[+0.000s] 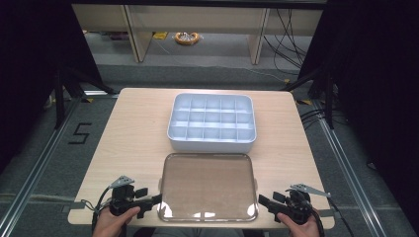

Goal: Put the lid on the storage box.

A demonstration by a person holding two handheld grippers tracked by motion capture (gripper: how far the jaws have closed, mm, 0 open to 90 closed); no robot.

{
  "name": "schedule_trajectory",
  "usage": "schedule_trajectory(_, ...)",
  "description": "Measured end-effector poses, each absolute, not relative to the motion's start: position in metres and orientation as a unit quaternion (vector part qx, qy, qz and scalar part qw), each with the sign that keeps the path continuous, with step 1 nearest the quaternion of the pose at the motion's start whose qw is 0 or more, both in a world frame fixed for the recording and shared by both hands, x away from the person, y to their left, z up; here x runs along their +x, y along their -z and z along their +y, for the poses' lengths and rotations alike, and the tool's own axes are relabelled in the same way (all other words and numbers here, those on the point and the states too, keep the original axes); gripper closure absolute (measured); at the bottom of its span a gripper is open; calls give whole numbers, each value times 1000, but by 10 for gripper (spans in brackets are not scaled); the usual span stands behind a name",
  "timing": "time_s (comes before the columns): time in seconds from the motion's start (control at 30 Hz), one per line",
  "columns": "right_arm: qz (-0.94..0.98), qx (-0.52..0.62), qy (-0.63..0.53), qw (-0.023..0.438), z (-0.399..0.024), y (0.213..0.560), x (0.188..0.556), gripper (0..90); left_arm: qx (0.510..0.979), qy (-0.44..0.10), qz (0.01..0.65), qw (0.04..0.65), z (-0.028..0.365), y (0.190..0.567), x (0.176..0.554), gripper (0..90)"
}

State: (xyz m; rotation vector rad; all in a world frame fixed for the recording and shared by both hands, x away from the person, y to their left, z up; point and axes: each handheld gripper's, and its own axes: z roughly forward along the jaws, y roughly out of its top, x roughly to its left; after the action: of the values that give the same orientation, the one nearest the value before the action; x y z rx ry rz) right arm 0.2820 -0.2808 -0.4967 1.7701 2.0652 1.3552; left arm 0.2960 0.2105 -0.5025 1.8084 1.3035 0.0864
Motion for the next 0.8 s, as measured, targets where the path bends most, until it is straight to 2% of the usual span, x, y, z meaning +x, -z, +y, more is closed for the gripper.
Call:
schedule_trajectory(0.07,678,581,-447,48,-280,497,282,294,728,-34,525,440,211,502,296,281)
schedule_trajectory(0.13,658,602,-452,17,-277,496,279,296,731,-32,521,440,210,502,296,281)
schedule_trajectory(0.17,673,581,-456,40,-280,499,282,295,729,-32,523,441,210,502,295,282)
schedule_trajectory(0.2,673,581,-456,40,-280,499,282,295,729,-32,523,441,210,502,295,282)
schedule_trajectory(0.33,663,590,-461,14,-276,497,280,269,720,-17,531,448,212,503,293,303)
schedule_trajectory(0.43,666,586,-462,15,-274,498,281,270,720,-10,529,450,210,503,289,321)
schedule_trajectory(0.47,662,591,-460,0,-274,496,279,271,724,-9,526,447,209,503,287,330)
schedule_trajectory(0.5,665,588,-461,7,-273,497,280,271,712,-5,534,456,206,503,285,334)
schedule_trajectory(0.63,662,588,-465,-2,-272,498,280,279,716,7,530,454,202,505,280,376)
schedule_trajectory(0.67,670,577,-466,9,-273,500,281,280,718,10,530,452,201,505,278,376)
schedule_trajectory(0.73,672,576,-465,0,-268,500,282,286,707,33,538,457,200,506,276,387)
schedule_trajectory(0.77,662,588,-463,-15,-265,498,280,289,708,29,538,458,198,506,276,398)
schedule_trajectory(0.8,670,578,-465,-8,-264,500,281,290,711,23,535,455,198,506,276,405)
